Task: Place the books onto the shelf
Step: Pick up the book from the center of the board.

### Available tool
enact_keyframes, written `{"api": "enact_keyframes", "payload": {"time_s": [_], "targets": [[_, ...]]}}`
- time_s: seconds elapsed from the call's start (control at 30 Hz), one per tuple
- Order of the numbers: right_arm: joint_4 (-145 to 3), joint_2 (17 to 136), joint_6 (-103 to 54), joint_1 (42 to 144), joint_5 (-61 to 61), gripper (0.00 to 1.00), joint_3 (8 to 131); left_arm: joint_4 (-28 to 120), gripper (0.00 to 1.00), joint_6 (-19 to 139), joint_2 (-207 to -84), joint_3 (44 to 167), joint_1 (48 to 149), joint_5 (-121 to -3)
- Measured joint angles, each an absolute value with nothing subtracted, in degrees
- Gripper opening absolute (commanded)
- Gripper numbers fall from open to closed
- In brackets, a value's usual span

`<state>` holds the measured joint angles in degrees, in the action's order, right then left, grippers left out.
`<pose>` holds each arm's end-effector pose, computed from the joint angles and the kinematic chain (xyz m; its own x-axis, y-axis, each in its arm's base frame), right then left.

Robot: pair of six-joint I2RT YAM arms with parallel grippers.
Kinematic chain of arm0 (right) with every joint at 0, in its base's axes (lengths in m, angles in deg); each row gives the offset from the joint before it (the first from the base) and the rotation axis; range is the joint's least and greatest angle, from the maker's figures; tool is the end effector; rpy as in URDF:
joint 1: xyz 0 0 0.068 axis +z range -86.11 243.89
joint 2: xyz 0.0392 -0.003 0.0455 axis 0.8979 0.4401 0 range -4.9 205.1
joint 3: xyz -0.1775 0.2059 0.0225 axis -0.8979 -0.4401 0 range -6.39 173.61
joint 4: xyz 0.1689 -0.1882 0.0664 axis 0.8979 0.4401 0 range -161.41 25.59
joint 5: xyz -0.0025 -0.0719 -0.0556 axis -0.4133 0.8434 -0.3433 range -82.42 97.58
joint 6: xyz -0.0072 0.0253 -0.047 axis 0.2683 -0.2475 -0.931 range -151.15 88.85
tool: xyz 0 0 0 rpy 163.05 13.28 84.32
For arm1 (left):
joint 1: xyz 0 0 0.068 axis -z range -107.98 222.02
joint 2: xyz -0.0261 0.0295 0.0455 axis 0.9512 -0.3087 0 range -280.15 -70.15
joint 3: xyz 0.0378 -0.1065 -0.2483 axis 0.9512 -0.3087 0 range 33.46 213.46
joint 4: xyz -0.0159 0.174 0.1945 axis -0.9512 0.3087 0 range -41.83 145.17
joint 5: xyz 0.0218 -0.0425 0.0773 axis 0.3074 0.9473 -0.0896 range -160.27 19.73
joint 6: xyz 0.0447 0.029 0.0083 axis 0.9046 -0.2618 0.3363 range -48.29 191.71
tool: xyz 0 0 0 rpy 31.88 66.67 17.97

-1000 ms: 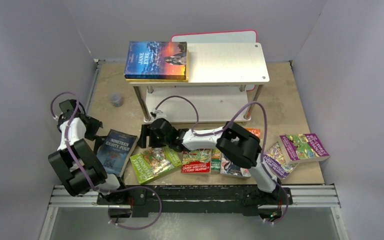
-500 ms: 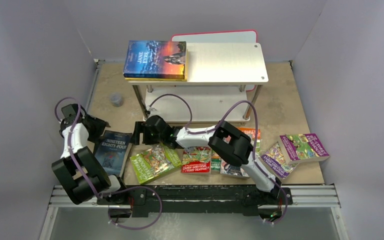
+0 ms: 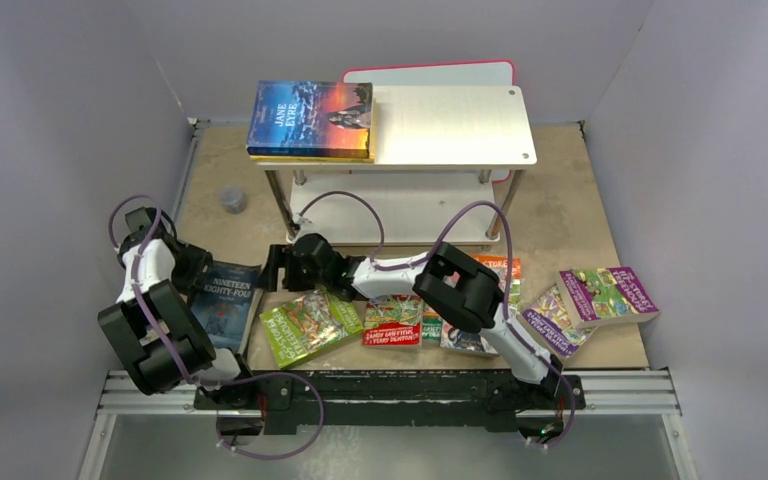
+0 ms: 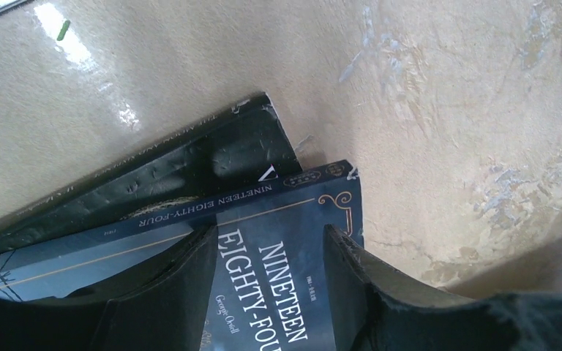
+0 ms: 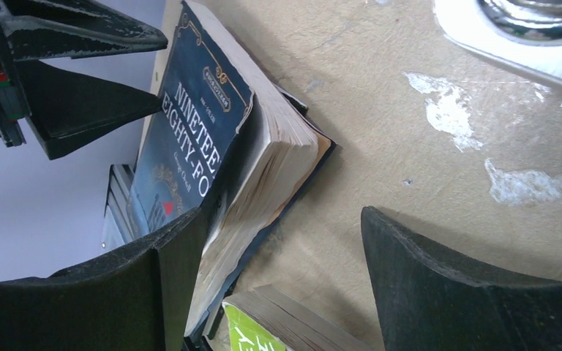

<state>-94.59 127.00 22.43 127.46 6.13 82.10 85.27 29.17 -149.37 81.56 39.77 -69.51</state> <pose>0.2298 0.4645 0.1475 -0.8203 0.1570 -0.5500 -0.4140 0.5006 0.7603 0.2134 0.1341 0.1958 -0.2207 -0.9386 -0.2651 -0.9210 0.2900 -0.2599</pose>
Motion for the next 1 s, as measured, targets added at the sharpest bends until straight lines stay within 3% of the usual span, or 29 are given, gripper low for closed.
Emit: {"api": "enact_keyframes", "payload": {"time_s": [0.2,0.43,1.0], "targets": [[-105.1,126.8,22.0,127.5,6.4,0.72,76.2,86.1,0.52,29.4,-151.7,83.2,39.8,-70.5],[-115.2,124.9,21.1,127.5,5.9,0.81,68.7,87.3,0.52,30.4,-153.3,84.8,39.8,-69.6],[-109.3,131.4,21.0,127.5,5.0,0.8,81.1,87.2,0.52,29.4,-154.9,86.4,39.7,-67.1]]}}
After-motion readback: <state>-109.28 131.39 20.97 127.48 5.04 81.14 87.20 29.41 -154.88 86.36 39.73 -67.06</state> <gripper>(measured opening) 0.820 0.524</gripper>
